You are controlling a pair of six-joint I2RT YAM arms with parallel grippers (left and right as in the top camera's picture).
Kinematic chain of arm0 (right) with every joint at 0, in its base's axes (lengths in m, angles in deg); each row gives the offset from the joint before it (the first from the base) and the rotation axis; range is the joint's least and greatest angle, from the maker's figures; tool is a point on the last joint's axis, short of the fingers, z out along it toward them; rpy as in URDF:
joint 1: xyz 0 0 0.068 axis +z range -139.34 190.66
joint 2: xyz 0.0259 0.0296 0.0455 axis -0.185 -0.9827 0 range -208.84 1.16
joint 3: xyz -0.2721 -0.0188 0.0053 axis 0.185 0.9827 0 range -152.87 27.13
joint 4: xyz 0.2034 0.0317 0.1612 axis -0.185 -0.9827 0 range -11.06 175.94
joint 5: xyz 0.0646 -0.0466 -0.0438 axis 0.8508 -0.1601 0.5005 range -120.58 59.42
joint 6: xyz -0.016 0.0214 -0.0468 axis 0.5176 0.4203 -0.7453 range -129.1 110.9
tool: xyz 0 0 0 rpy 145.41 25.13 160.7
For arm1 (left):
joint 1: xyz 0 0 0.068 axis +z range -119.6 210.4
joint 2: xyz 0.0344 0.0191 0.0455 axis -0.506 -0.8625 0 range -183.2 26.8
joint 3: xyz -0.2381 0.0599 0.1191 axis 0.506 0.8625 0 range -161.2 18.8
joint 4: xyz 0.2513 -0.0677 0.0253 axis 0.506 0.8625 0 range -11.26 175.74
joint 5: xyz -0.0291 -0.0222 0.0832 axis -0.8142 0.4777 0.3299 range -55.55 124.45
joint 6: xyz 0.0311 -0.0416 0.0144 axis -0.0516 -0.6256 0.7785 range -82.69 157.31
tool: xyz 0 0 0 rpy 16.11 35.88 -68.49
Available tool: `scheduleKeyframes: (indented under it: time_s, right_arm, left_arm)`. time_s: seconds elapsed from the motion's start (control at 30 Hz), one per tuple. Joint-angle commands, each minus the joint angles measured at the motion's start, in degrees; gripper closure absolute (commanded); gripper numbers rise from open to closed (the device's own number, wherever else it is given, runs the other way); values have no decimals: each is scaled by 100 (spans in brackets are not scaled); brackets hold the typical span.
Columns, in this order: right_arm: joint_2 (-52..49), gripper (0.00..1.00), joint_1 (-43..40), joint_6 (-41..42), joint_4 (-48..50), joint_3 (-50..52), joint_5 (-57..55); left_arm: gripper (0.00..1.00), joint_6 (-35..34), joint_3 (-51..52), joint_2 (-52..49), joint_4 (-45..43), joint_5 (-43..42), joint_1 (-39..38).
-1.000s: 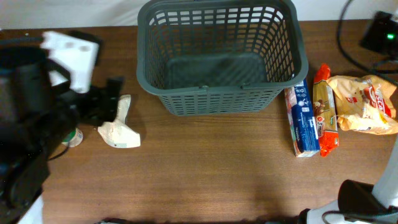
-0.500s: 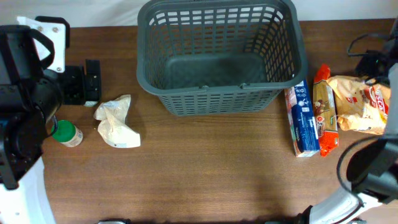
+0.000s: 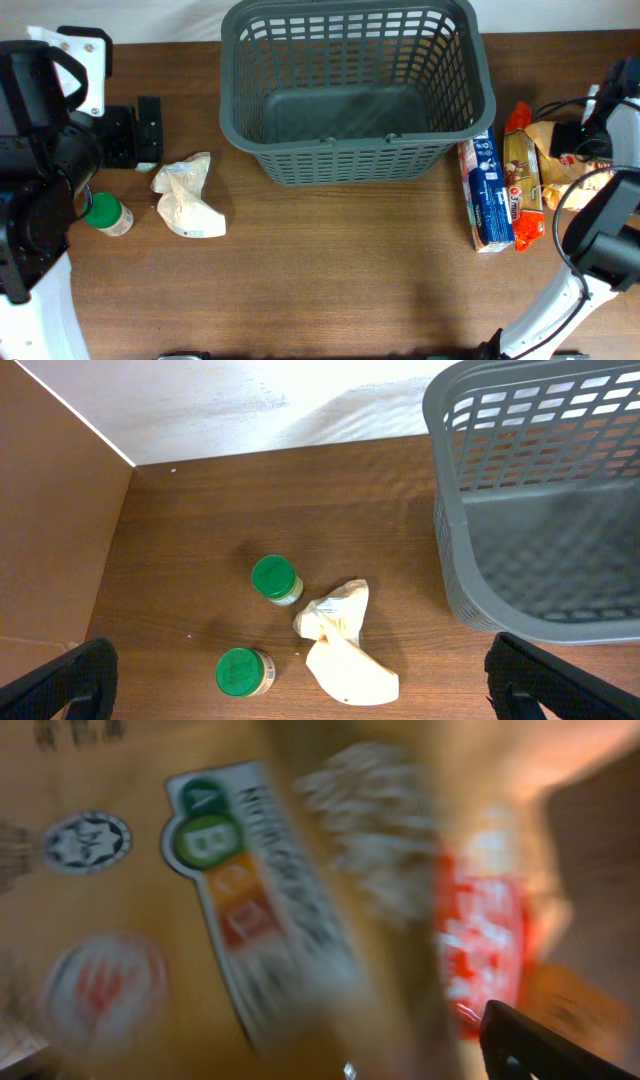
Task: Pack container
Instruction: 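Grasp the orange snack bag with the right gripper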
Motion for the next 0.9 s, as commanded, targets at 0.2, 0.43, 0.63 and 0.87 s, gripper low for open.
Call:
scheduleKeyframes:
  time_s: [0.2,0.43,0.63,0.87]
  right_arm:
    - [-1298,21,-26,409,-79,22,262]
    - [-1307,96,-26,1478,-511,-57,267]
    - [-730,96,-26,1906,-1390,-737,267]
    - [669,96,203,2173,-2745,-2892,671]
  left_arm:
    - [1,4,4,42,-11,63,35]
    - [1,7,4,42,-7,66,35]
    - [1,7,4,42,-7,66,35]
    - [1,7,4,42,-7,66,35]
